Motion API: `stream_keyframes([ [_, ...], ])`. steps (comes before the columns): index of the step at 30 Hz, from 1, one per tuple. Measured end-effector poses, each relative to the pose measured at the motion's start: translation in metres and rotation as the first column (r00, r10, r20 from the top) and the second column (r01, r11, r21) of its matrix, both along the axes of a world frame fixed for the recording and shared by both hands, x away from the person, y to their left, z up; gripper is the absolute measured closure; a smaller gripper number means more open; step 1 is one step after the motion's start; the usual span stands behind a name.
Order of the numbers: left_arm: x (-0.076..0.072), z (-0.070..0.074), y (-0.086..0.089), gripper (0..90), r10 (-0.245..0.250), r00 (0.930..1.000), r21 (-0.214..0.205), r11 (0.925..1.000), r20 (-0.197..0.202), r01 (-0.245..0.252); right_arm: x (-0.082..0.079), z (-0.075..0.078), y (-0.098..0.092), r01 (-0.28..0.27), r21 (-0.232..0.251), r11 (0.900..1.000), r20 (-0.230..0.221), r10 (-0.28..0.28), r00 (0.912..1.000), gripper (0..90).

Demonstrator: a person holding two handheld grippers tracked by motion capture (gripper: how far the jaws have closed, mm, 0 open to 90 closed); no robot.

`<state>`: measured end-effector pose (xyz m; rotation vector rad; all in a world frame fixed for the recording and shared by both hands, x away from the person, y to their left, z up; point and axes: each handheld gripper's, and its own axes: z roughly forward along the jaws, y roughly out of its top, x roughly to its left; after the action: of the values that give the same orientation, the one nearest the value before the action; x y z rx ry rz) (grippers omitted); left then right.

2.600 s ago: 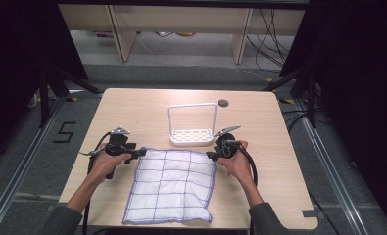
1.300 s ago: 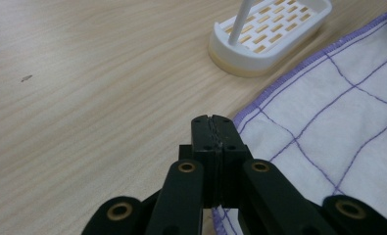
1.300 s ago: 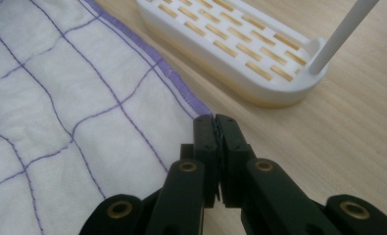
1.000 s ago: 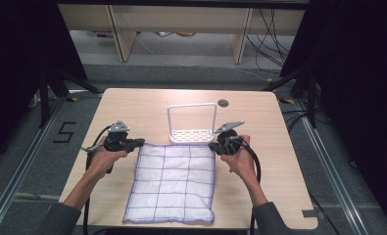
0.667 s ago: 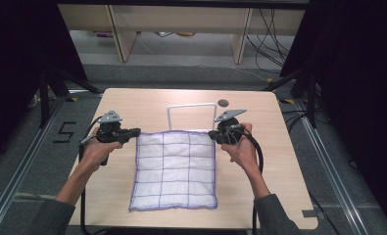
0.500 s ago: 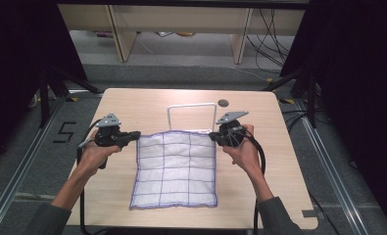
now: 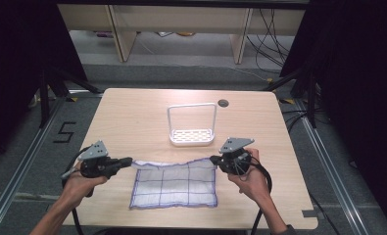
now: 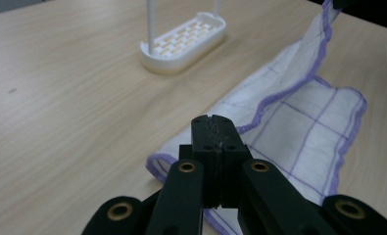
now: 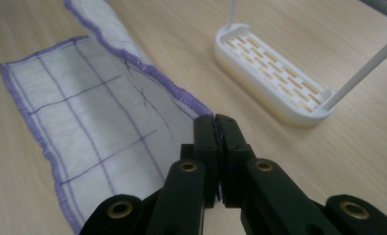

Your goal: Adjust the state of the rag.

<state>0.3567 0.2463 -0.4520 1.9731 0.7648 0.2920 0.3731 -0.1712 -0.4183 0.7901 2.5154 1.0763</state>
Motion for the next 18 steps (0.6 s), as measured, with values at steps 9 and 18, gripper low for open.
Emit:
stream_keyframes([
  [9, -0.024, -0.029, -0.004, 88.8, -0.043, 0.9975, 0.04, 0.9982, -0.057, 0.045, -0.029, -0.024, -0.006, -0.032, -0.029, 0.999, -0.047, 0.031, 0.9984, 88.7],
  [18, -0.043, -0.044, -0.013, 88.8, -0.085, 0.9935, 0.055, 0.9945, -0.076, 0.089, -0.049, -0.042, -0.005, -0.05, -0.053, 0.9973, -0.074, 0.046, 0.9963, 88.3],
])
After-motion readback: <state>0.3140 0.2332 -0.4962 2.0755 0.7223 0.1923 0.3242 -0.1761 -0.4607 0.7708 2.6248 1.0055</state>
